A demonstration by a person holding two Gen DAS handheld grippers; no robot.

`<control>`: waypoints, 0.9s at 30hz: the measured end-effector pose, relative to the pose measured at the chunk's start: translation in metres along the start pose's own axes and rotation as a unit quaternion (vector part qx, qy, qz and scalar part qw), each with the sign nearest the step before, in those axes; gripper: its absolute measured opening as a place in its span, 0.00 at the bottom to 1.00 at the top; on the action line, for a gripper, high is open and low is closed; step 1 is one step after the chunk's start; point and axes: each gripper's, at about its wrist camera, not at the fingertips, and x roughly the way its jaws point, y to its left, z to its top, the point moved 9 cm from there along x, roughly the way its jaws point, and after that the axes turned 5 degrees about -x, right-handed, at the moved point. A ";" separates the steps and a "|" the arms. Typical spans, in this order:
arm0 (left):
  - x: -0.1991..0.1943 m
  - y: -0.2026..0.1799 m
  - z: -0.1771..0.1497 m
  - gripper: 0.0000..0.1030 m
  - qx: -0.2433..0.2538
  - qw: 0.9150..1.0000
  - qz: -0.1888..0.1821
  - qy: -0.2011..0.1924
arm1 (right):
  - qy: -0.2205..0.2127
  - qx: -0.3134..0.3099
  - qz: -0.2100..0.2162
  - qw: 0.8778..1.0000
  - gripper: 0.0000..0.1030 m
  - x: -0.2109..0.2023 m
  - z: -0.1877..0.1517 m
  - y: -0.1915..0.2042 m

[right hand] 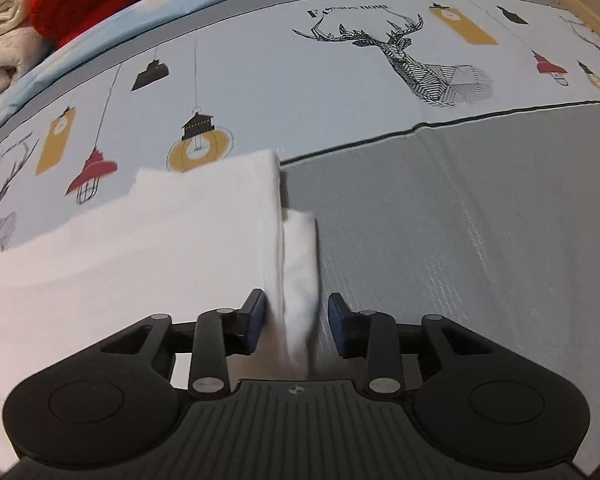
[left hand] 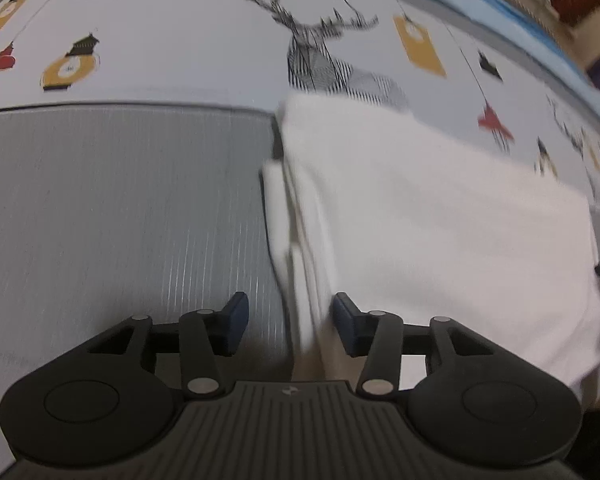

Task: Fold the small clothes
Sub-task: 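Lower the folded edge onto the shirt and open both grippers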

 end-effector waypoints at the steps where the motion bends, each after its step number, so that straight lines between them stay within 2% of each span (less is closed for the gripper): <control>1: -0.002 0.000 -0.006 0.51 0.003 1.000 -0.002 0.004 | -0.001 -0.001 0.001 1.000 0.35 -0.004 -0.004 -0.001; 5: -0.013 -0.004 -0.026 0.51 0.009 1.000 -0.017 0.007 | -0.001 -0.002 0.019 1.000 0.35 -0.021 -0.023 -0.001; 8: -0.007 -0.010 -0.047 0.49 0.049 0.998 -0.010 0.035 | 0.022 -0.029 0.039 0.999 0.35 -0.027 -0.042 0.002; 9: -0.005 -0.009 -0.052 0.42 0.066 0.997 0.000 0.037 | 0.031 -0.040 0.042 0.998 0.35 -0.027 -0.051 0.004; 10: -0.007 -0.010 -0.055 0.28 0.076 0.997 -0.002 0.034 | 0.034 -0.048 0.042 0.997 0.35 -0.028 -0.056 0.005; 11: -0.009 -0.011 -0.056 0.22 0.075 0.997 -0.013 0.032 | 0.034 -0.053 0.041 0.997 0.35 -0.029 -0.059 0.006; 12: -0.013 -0.010 -0.056 0.19 0.070 0.997 -0.016 0.026 | 0.031 -0.054 0.043 0.997 0.25 -0.031 -0.062 0.006; 13: -0.015 -0.009 -0.057 0.18 0.068 0.997 -0.017 0.023 | 0.029 -0.052 0.050 0.997 0.10 -0.033 -0.063 0.007; 14: -0.018 -0.008 -0.058 0.18 0.068 0.997 -0.020 0.021 | 0.025 -0.049 0.054 0.997 0.02 -0.035 -0.064 0.007; 17: -0.020 -0.008 -0.062 0.20 0.069 0.997 -0.021 0.027 | 0.007 -0.061 0.031 0.998 0.02 -0.044 -0.059 0.007; 21: -0.024 0.001 -0.050 0.40 0.028 0.999 -0.030 0.022 | 0.010 -0.067 0.010 0.998 0.06 -0.049 -0.049 0.005; 22: -0.026 0.004 -0.046 0.45 0.014 0.999 -0.036 0.017 | 0.005 -0.084 0.001 0.996 0.10 -0.053 -0.047 0.007; 24: -0.028 0.010 -0.037 0.46 -0.012 0.999 -0.045 0.007 | -0.022 -0.118 -0.012 0.993 0.27 -0.062 -0.040 0.010; 26: -0.026 0.013 -0.031 0.47 -0.029 0.998 -0.049 0.006 | -0.068 -0.125 -0.019 0.990 0.34 -0.075 -0.035 0.008; 27: -0.024 0.013 -0.028 0.50 -0.037 0.998 -0.049 0.008 | -0.088 -0.110 -0.018 0.990 0.34 -0.079 -0.034 0.003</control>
